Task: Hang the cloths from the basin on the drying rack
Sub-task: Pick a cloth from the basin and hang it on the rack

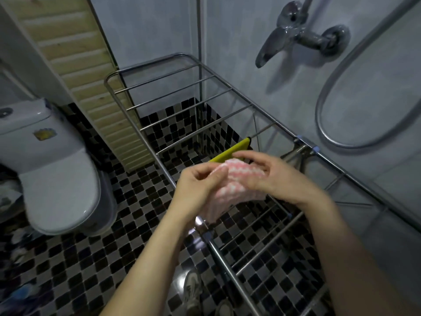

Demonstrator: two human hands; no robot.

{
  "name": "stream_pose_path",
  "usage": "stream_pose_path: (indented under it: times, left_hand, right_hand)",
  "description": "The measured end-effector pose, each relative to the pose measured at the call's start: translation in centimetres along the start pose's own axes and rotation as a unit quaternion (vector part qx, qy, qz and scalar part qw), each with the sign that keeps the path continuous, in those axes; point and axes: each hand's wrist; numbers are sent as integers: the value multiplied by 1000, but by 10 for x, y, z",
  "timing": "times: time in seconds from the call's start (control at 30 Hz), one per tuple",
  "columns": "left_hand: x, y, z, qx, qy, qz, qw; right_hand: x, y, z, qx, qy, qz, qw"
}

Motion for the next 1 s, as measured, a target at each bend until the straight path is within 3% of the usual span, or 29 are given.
stream_pose_path:
  times: [0.07, 0.13, 0.27, 0.37, 0.47, 0.53, 0.6, 0.77, 0.87, 1.0]
  left_hand:
    - [10, 4, -1, 55, -85, 17, 995]
    - [18, 6, -2, 92, -125, 35, 987]
    - [25, 12, -6, 115, -100, -7, 988]
    - [21, 15, -7, 91, -121, -28, 988]
    - [20, 16, -2, 56, -273, 53, 959]
    - [28, 17, 5, 52, -256, 144, 954]
    - [40, 19, 9, 63, -201, 189, 959]
    - [43, 13, 16, 124, -206, 74, 968]
    - [33, 12, 12, 130, -180, 39, 974]
    - [12, 12, 8, 112, -159, 25, 981]
  right_hand:
    - [2, 9, 0, -20, 116, -21, 993]
    - [7, 11, -3, -33, 137, -126, 982]
    - [1, 21, -16, 11, -114, -163, 980]
    - [-10, 30, -28, 25, -141, -174, 974]
    - [-14, 34, -26, 4, -120, -197, 973]
    - [-13, 35, -18, -22, -65, -175, 982]
    - [-11, 37, -9, -35, 25, -126, 991]
    - [-19, 38, -8, 3, 129, -39, 991]
    - [-25, 36, -28, 21, 189, 14, 982]
    - [-36, 38, -60, 49, 178, 30, 982]
Point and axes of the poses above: each hand's wrist, its own y-axis away from the middle knuckle, its own x-axis out of the palm, z = x × y, and after that the axes turned 15 degrees about y, right-handed
